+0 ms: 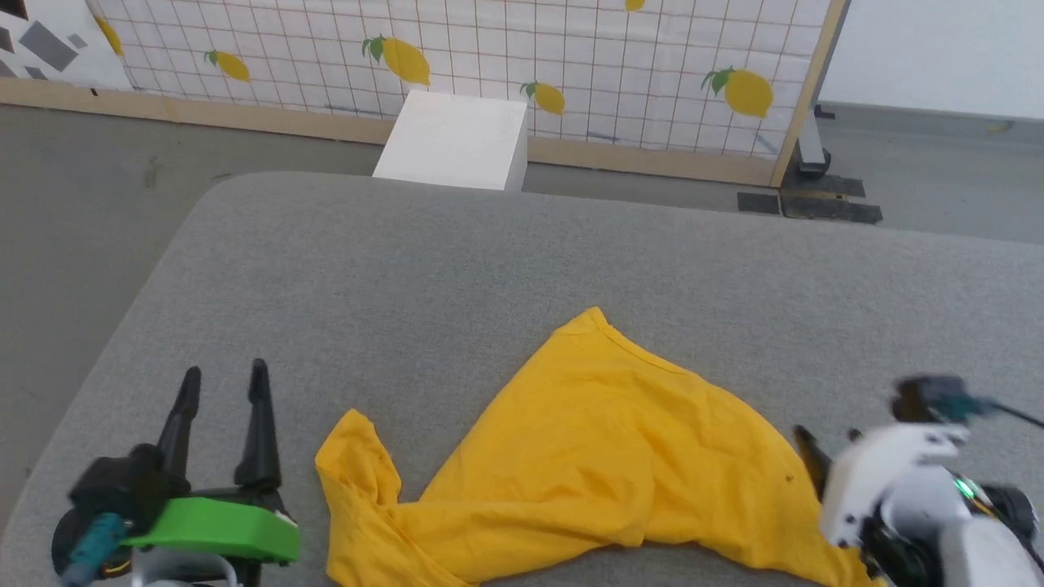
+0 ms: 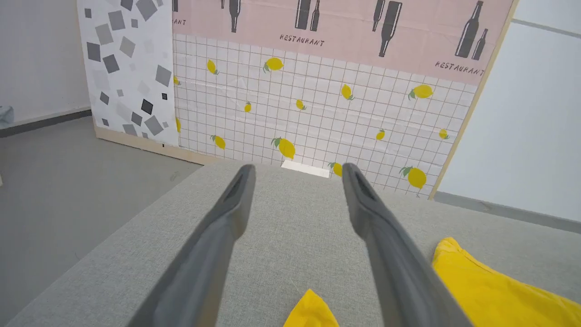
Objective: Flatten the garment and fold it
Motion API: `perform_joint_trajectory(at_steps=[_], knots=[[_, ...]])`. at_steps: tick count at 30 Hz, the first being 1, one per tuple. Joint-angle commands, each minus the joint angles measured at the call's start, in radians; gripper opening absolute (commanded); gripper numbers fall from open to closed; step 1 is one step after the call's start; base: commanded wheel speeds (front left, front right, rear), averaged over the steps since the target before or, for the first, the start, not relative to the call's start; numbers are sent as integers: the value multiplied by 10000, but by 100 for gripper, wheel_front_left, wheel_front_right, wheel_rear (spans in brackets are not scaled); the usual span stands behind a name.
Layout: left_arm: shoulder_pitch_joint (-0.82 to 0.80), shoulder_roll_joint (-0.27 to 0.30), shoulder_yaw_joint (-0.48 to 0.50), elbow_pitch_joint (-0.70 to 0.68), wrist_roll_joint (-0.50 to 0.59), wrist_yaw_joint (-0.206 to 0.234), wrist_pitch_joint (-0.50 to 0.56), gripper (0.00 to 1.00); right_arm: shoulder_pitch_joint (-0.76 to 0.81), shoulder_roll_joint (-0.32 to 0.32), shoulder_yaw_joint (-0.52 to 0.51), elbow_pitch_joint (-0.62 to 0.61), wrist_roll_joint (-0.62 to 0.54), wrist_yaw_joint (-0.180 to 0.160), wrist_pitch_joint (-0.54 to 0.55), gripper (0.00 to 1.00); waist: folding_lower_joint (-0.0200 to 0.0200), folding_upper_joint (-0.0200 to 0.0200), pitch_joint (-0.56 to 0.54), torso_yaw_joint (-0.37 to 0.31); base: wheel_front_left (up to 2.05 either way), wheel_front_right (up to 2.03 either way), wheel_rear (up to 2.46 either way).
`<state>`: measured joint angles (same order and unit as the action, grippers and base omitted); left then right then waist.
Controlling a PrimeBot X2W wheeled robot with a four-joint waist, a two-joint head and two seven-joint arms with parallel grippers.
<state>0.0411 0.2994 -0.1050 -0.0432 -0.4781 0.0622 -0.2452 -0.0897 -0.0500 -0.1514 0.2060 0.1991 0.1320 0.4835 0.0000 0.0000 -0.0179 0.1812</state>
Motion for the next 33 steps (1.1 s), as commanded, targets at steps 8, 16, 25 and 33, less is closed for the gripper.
perform_joint_trajectory(at_steps=[8, 16, 25, 33], knots=[[-404, -994, 180, -154, 1173, -288, -162, 100, -1778, -188, 1389, 1416, -2139, -13, 1886, 100, 0, 0, 686, 157, 0, 0, 0], [-469, -1851, 720, -71, 1642, -829, -164, 100, -2226, -280, 1911, 3113, -2341, -13, 2749, 100, 0, 0, 1133, 465, 0, 0, 0], [-519, -2229, 1131, 224, 1885, -1231, -165, 100, -3139, -1069, 1064, 2115, -1394, -13, 1803, 0, 0, 0, 1057, 389, 0, 0, 0], [-447, -2387, 1313, 456, 1902, -1339, -165, 100, -1994, -1966, -1338, 148, -1494, -13, 2125, 0, 0, 0, 775, 108, 0, 0, 0]])
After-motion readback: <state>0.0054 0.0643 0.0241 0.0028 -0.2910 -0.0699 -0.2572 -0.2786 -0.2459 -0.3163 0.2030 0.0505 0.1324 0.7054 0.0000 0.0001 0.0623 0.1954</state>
